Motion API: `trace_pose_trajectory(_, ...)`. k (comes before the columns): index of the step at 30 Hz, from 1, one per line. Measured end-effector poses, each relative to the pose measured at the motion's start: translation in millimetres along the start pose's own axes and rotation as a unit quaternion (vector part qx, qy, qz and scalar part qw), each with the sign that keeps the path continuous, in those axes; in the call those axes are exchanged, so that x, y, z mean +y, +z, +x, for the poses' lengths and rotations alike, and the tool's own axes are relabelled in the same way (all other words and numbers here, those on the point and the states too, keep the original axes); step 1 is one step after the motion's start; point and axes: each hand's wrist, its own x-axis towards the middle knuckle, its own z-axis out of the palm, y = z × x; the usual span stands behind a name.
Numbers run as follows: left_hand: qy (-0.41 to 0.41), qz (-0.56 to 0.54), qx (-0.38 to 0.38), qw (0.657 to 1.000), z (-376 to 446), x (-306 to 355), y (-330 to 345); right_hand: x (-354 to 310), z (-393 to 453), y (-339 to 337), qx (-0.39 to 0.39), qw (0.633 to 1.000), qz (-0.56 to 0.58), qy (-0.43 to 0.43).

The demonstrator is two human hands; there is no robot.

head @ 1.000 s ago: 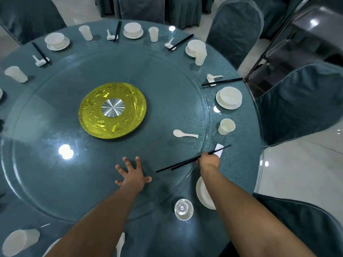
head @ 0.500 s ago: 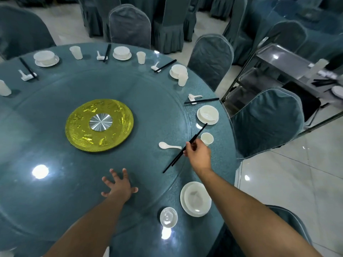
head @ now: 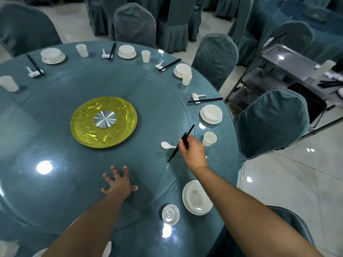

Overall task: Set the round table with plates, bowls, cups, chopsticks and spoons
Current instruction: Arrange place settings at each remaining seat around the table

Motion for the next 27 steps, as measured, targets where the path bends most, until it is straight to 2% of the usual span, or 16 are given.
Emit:
trace_pose_trajectory(6, 0.000, 0.004, -0.007, 1.000, -2, -4, 2, -3, 7, -2, -0.040, 0.998, -0.028, -0.039)
trace_pose_trajectory(16, -0.001, 0.002, -0.001, 1.000, 3, -3, 4, 11, -3, 27, -0.121, 0.992, -0.032, -0.003)
trace_pose_trajectory(27, -0.022, 0.005, -0.012, 1.000, 6, -6, 5, 22, 5, 38, -0.152, 0.988, -0.019, 0.036)
